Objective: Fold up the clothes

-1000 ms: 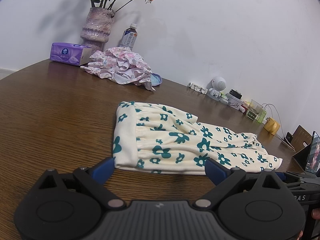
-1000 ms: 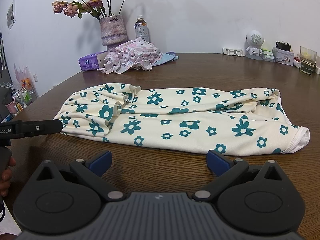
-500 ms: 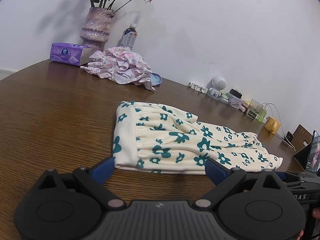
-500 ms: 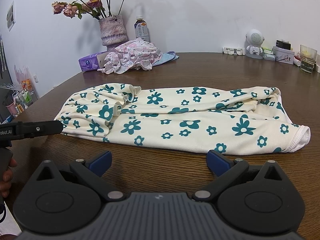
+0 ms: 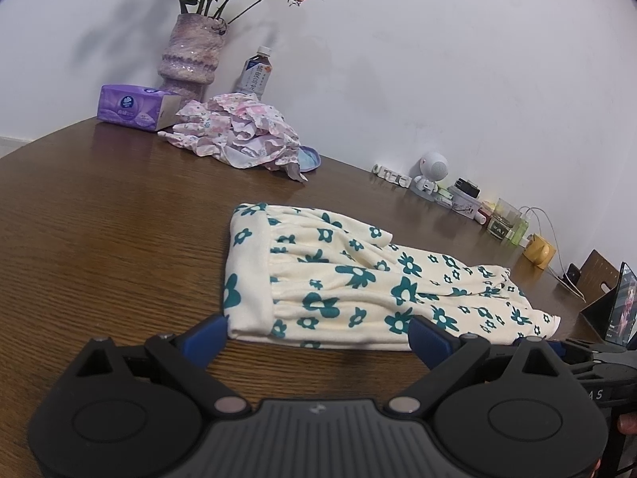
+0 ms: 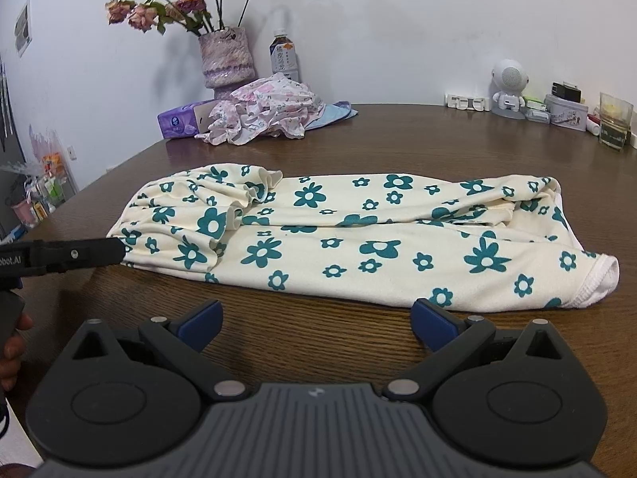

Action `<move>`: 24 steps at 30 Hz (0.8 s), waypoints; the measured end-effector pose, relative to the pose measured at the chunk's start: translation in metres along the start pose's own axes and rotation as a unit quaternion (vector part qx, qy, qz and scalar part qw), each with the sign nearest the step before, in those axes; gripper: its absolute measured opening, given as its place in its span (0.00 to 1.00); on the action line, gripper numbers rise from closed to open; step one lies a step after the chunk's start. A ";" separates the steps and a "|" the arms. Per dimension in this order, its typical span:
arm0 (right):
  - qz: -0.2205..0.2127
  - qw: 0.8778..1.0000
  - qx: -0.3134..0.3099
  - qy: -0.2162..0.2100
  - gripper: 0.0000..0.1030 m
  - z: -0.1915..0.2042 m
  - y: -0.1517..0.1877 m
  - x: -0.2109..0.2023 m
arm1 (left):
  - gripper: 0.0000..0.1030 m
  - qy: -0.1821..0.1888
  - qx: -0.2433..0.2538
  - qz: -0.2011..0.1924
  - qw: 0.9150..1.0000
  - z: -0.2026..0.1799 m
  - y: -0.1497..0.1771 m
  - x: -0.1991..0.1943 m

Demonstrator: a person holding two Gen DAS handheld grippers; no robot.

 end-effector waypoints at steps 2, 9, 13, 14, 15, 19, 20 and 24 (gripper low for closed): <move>0.000 1.000 -0.006 -0.001 1.00 0.001 -0.002 0.002 | 0.95 -0.001 0.004 -0.002 1.000 -0.001 -0.002 -0.001; -0.004 1.000 -0.018 -0.004 1.00 0.000 -0.017 0.007 | 0.95 -0.005 0.013 -0.015 1.000 -0.003 -0.017 -0.006; -0.006 1.000 -0.025 -0.005 1.00 -0.001 -0.025 0.009 | 0.95 -0.013 0.012 -0.020 1.000 -0.001 -0.024 -0.006; -0.007 1.000 -0.026 -0.006 1.00 -0.001 -0.027 0.010 | 0.95 -0.015 0.011 -0.021 1.000 0.000 -0.026 -0.006; -0.007 1.000 -0.027 -0.006 1.00 -0.002 -0.029 0.011 | 0.95 -0.017 0.010 -0.020 1.000 0.001 -0.027 -0.006; -0.008 0.999 -0.031 -0.007 1.00 -0.002 -0.034 0.014 | 0.95 -0.024 0.006 -0.016 1.000 0.005 -0.032 -0.003; -0.008 0.999 -0.031 -0.008 1.00 -0.002 -0.036 0.015 | 0.95 -0.025 0.005 -0.015 1.000 0.006 -0.033 -0.002; -0.004 0.999 -0.032 -0.011 1.00 -0.002 -0.039 0.020 | 0.95 -0.033 -0.004 -0.009 0.999 0.012 -0.038 0.002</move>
Point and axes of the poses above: each gripper's, at about its wrist camera, not at the fingertips, and x roughly the way its jaws point, z to its left, y to its underside, the point moved 6 cm from there along x, roughly the way its jaws point, and after that the axes turned 4 degrees about -x, right-handed, at the moved point
